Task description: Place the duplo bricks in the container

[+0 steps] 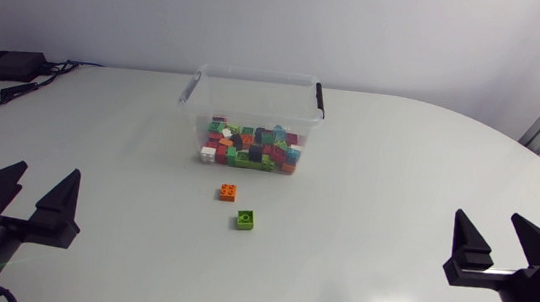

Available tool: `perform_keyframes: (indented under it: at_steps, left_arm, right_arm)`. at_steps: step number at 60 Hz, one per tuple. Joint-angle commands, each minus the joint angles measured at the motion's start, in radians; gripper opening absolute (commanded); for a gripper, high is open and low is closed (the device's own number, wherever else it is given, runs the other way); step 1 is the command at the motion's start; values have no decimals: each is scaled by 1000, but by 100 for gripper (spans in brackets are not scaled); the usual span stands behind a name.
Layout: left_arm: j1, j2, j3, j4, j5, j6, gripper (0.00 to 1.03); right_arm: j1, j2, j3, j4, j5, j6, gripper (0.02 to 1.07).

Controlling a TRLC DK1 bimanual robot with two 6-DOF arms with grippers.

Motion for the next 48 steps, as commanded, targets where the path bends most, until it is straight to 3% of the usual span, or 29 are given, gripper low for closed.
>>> perform_keyframes:
  at_steps: [1,29,39,48]
  left_arm:
    - [-2,-9,-21,13,-3,-5,99]
    - [3,-12,-19,51,-4,6,99]
    - [3,-3,33,16,-4,29,99]
    - [-13,123,143,-18,-3,29,99]
  right_arm:
    - [4,-5,-19,-9,-3,5,103]
    - [24,-8,-19,-6,-3,2,103]
    - [35,-5,1,-1,-3,-53,103]
    - [39,19,55,-42,-4,-63,103]
